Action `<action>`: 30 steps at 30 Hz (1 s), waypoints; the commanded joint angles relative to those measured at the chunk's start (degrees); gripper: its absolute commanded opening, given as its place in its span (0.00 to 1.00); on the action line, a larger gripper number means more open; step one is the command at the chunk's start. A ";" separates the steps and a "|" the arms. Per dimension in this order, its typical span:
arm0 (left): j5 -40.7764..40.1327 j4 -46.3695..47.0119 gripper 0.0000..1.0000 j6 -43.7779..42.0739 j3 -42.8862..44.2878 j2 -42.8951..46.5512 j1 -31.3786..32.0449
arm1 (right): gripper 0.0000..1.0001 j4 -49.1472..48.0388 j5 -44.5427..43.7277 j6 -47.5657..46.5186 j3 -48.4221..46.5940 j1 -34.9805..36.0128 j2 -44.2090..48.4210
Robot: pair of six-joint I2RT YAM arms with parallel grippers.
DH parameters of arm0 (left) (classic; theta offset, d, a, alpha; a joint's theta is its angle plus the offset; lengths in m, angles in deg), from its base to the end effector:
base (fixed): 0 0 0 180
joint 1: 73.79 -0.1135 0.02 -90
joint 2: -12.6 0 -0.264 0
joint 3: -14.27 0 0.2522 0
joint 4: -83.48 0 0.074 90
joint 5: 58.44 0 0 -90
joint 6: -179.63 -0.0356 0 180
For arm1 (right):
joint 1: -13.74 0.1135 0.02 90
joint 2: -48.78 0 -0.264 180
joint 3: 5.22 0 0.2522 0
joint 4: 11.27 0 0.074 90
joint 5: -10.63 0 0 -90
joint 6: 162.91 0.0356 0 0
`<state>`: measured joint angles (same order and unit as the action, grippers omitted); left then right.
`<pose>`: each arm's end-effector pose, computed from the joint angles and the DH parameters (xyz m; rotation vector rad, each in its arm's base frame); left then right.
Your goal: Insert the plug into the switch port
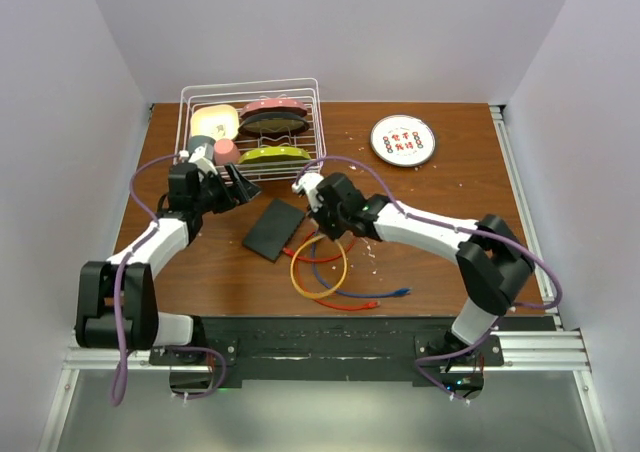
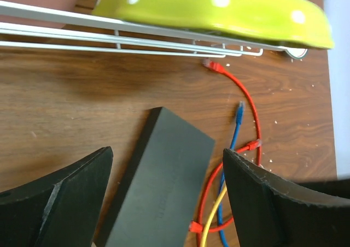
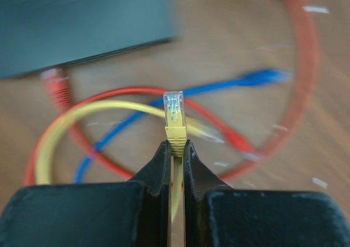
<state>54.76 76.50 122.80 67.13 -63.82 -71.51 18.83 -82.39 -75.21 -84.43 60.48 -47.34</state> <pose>0.2803 -0.0252 0.2151 -0.3285 2.1319 -0.7914 0.2509 0.2639 0.2225 -0.9779 2.2041 0.3002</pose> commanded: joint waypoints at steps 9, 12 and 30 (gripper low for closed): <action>11.16 23.79 0.76 -0.74 -2.70 -16.11 -0.79 | 0.00 -7.28 13.67 4.59 -2.22 4.23 -4.60; 13.27 26.08 0.74 -0.30 -2.53 -18.66 -0.79 | 0.00 -7.64 12.26 5.29 -3.45 4.50 -7.50; 14.85 27.05 0.65 -0.21 -4.64 -20.17 -0.79 | 0.00 -5.18 6.98 5.47 -4.24 5.03 -15.06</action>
<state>68.16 100.57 123.02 62.93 -84.12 -72.01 11.40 -73.21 -70.29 -86.93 64.81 -59.77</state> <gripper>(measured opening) 0.662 0.052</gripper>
